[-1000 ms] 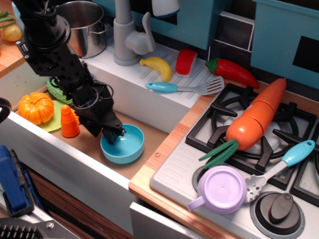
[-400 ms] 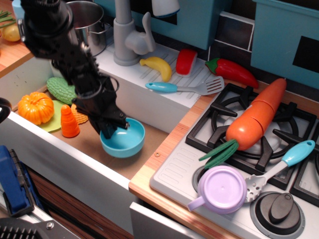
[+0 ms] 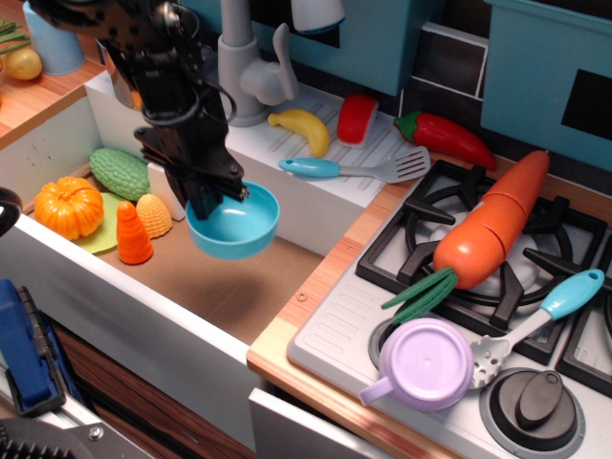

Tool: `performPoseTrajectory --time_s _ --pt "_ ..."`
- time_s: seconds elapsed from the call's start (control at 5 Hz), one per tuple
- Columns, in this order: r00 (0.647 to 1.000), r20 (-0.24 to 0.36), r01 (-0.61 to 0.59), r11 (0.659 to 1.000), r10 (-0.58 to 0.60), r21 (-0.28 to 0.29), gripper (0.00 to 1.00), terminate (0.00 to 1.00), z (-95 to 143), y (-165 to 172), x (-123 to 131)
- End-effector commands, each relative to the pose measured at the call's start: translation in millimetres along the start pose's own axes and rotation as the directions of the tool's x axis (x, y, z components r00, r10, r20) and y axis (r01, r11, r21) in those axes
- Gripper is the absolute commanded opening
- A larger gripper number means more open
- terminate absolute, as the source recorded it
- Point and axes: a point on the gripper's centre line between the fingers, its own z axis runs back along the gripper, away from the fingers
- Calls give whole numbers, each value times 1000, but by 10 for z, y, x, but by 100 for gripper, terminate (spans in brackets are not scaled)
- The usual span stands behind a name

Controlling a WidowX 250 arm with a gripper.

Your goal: Lift bowl

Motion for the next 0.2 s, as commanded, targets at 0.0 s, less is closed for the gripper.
performPoseTrajectory --time_s 0.0 --pt "996 82 14 999 -18 51 0 100 306 -21 139"
